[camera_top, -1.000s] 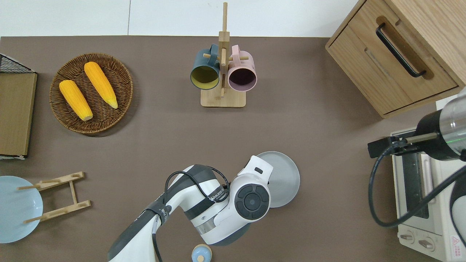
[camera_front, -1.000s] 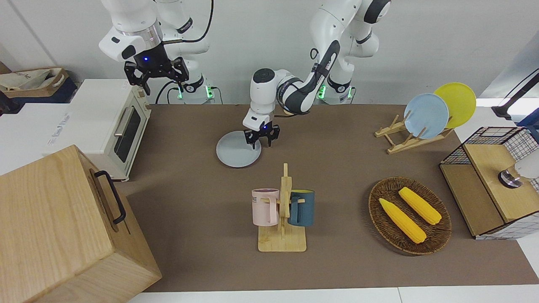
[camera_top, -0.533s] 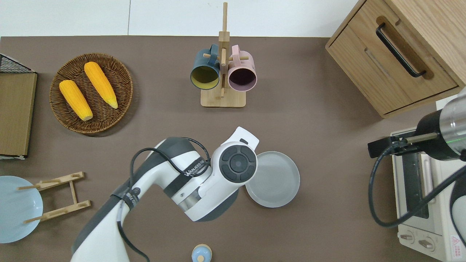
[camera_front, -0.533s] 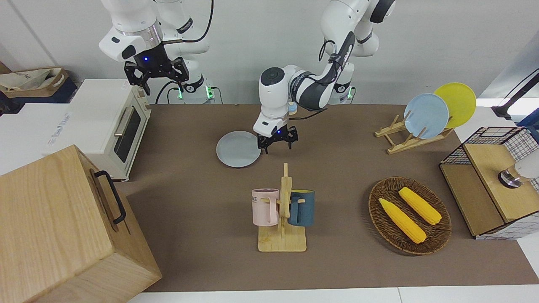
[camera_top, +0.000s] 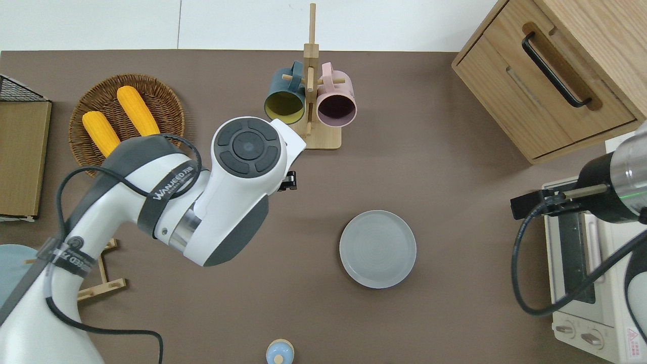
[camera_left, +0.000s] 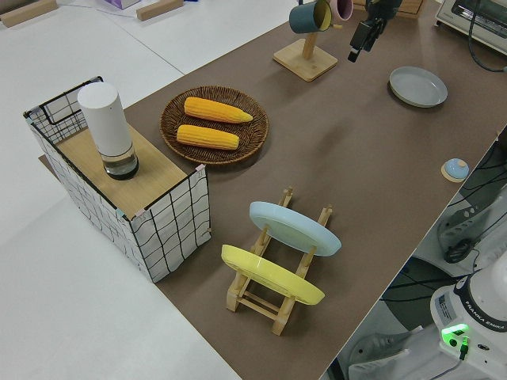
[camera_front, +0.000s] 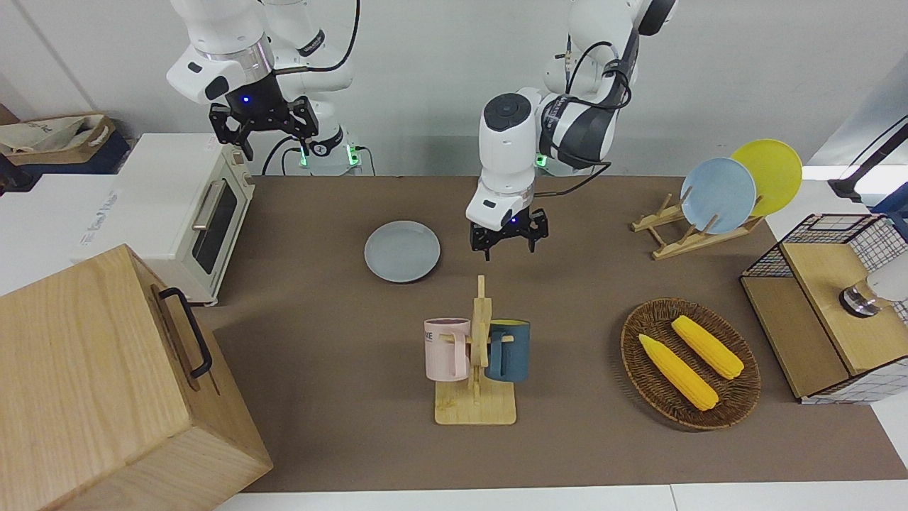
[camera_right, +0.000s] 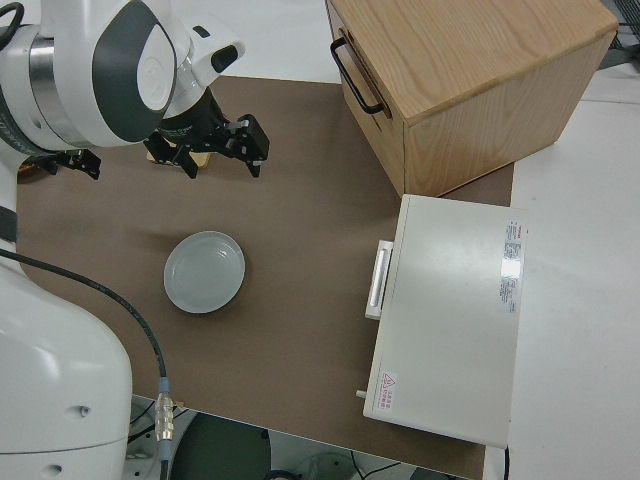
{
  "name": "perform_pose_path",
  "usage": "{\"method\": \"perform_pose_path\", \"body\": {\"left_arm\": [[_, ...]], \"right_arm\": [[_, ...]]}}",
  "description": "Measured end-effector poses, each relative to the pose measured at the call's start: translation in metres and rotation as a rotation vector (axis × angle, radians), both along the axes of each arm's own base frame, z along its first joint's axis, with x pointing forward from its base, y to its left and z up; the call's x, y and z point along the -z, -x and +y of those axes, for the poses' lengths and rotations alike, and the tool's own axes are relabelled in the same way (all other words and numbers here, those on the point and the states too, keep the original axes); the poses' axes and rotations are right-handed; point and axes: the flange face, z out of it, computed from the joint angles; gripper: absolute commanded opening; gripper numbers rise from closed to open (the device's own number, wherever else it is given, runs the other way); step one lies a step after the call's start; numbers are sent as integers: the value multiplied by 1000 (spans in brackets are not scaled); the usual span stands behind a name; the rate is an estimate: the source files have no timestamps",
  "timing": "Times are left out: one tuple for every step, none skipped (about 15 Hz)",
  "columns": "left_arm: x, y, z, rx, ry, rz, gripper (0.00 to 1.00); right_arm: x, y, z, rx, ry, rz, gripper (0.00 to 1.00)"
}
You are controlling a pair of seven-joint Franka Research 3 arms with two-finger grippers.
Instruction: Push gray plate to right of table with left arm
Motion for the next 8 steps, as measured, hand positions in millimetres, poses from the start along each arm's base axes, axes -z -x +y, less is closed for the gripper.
{"method": "perform_pose_path", "body": {"left_arm": [[-6, -8, 18, 16, 6, 18, 995], [-14, -15, 39, 11, 6, 34, 995], [-22, -18, 63, 10, 3, 66, 995], [-32, -21, 88, 29, 10, 94, 995], [-41, -24, 110, 44, 21, 102, 995], [-50, -27, 132, 53, 48, 106, 995], [-57, -30, 156, 68, 76, 108, 995], [-63, -33, 182, 87, 107, 111, 995]], "right_arm": [[0, 0, 0, 0, 0, 0, 983], [0, 0, 0, 0, 0, 0, 983], [0, 0, 0, 0, 0, 0, 983], [0, 0, 0, 0, 0, 0, 983], [0, 0, 0, 0, 0, 0, 983], [0, 0, 0, 0, 0, 0, 983], [0, 0, 0, 0, 0, 0, 983], [0, 0, 0, 0, 0, 0, 983]]}}
